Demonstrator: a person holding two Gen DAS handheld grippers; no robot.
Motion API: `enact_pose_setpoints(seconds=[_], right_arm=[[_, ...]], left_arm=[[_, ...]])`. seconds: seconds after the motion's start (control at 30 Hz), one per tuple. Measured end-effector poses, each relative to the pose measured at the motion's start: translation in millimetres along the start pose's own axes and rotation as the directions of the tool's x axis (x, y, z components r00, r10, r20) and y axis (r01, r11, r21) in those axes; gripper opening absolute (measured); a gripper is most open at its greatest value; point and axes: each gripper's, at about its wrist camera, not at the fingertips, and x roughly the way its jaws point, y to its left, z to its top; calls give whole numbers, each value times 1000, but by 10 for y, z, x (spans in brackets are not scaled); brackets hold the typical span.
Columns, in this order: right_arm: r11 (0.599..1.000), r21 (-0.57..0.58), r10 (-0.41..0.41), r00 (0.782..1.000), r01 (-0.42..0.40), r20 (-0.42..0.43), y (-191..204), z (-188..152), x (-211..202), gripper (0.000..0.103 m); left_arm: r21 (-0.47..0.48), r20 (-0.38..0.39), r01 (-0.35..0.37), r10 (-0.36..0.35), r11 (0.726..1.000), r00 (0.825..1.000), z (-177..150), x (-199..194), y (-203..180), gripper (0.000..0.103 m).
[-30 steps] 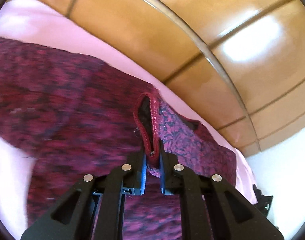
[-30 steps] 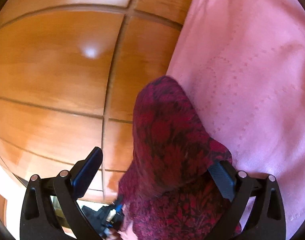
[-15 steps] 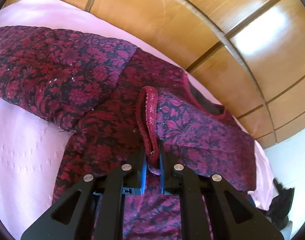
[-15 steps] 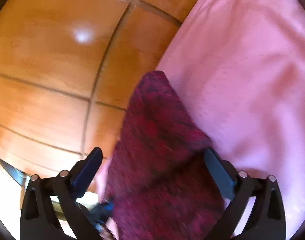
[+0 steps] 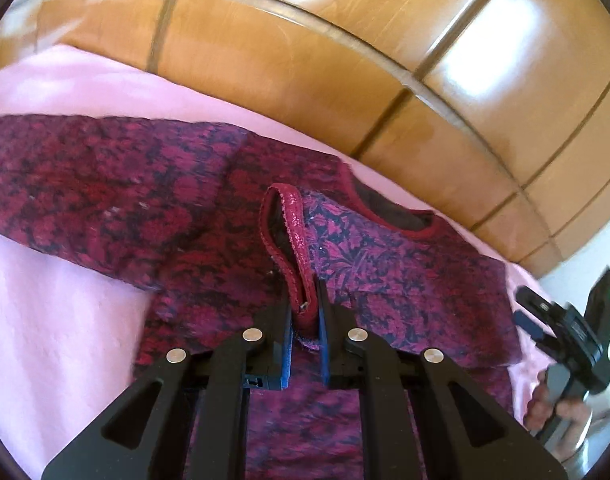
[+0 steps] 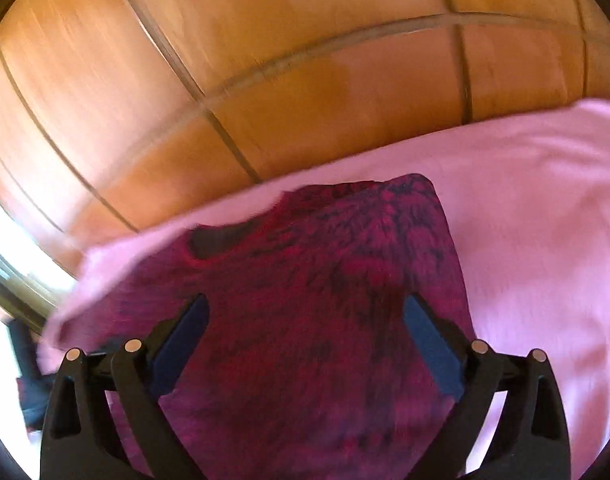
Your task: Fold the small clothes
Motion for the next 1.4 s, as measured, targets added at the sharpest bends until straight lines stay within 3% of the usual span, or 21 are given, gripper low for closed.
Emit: enact_pose_setpoints(seconds=[0.1, 0.23, 0.33, 0.4, 0.47, 0.6, 0.63, 0.73, 0.83, 0.93, 1.03, 1.1, 1.17, 1.27, 1.4], right_arm=[[996, -29, -87, 996, 86, -24, -47, -10, 294, 95], [981, -90, -169, 985, 170, 26, -69, -122, 470, 96], [966, -118, -226, 973, 230, 45, -12, -158, 502, 96], [962, -126, -237, 970, 241, 46, -16, -158, 488, 97], [958, -134, -247, 968, 252, 51, -7, -163, 469, 98], [949, -154, -265, 961, 274, 75, 122, -181, 332, 100], [953, -153, -251, 964, 262, 85, 171, -216, 267, 100], [959, -175, -206, 972, 224, 117, 295, -386, 42, 101], [959, -220, -159, 982, 178, 102, 444, -634, -59, 101], [934, -303, -165, 981, 189, 103, 602, -895, -96, 101], [903, -379, -187, 979, 203, 79, 761, -1082, 18, 101], [888, -411, -214, 977, 205, 25, 804, -1151, 173, 101], [899, -395, -206, 979, 190, 3, 784, -1165, 208, 101], [932, -337, -151, 988, 131, -34, 660, -1130, 234, 101], [929, -344, -156, 988, 138, -24, 654, -1130, 237, 101]], left_arm=[[-46, -28, -37, 36, 998, 999, -11, 121, 145, 9], [-18, -21, -57, 57, 998, 998, -73, 259, 164, 10], [-75, -22, -27, 25, 997, 999, -31, 264, 217, 13], [-86, -17, -14, 13, 996, 1000, -16, 207, 239, 20], [-73, 11, -36, 37, 997, 999, -32, 67, 262, 36], [-115, 59, -35, 42, 993, 997, -85, -266, 478, 42], [-135, 74, -49, 59, 990, 995, -107, -378, 594, 51], [-215, 83, -60, 80, 975, 993, -151, -604, 946, 55], [-347, 89, -60, 97, 936, 991, -192, -837, 1446, 55], [-479, 133, -42, 120, 877, 984, -217, -1091, 1994, 55], [-616, 207, 5, 156, 788, 966, -218, -1373, 2570, 55], [-662, 222, 17, 175, 749, 959, -185, -1470, 2818, 55], [-712, 241, 35, 196, 702, 951, -127, -1562, 3085, 55], [-740, 260, 72, 187, 669, 947, -1, -1582, 3301, 55], [-764, 262, 71, 207, 641, 943, 198, -1521, 3521, 55]])
